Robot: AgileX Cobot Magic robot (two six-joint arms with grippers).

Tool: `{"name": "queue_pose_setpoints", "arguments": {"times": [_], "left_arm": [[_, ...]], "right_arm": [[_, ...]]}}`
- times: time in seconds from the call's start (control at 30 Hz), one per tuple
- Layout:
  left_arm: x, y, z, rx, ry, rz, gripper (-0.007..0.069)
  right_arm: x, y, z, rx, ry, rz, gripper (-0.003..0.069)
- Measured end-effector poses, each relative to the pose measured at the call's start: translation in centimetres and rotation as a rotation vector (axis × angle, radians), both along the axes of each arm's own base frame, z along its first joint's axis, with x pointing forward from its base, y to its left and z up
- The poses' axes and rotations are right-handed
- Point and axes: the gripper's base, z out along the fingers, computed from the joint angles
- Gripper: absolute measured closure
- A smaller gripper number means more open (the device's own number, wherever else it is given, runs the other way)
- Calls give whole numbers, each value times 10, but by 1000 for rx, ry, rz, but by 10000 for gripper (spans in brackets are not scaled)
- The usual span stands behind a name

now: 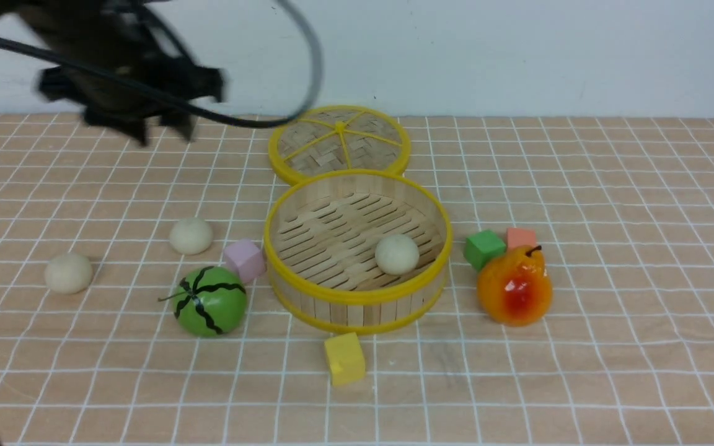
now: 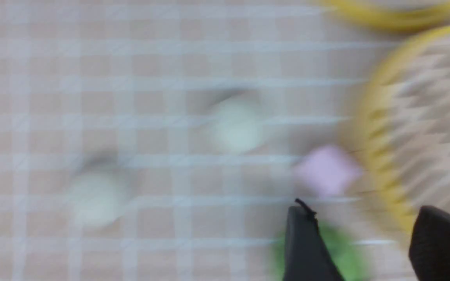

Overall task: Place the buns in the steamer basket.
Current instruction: Use the left arm to grab a steamed stuffed bun

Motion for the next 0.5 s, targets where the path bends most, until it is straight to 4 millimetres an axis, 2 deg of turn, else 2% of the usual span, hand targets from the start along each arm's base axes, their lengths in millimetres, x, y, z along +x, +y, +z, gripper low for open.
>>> {"name": "queue_pose_setpoints", "arguments": {"times": [0.03, 0.1, 0.13, 0.17, 0.2, 0.3, 0.5], "left_arm": [[0, 3, -2, -5, 6, 9, 274], [3, 44, -26, -58, 56, 127, 291], [3, 57, -34, -75, 66, 164, 294], [3, 57, -34, -80, 66, 165, 295], [2, 72, -44, -108, 73, 213, 296], [-2, 101, -61, -138, 74, 300, 296], [1, 113, -73, -144, 69, 334, 299]], "right_arm": [[0, 0, 0, 0, 0, 0, 418], [0, 0, 0, 0, 0, 0, 418], [0, 0, 0, 0, 0, 0, 418], [0, 0, 0, 0, 0, 0, 418], [0, 0, 0, 0, 0, 0, 418], [0, 0, 0, 0, 0, 0, 418], [0, 0, 0, 0, 0, 0, 418]]}}
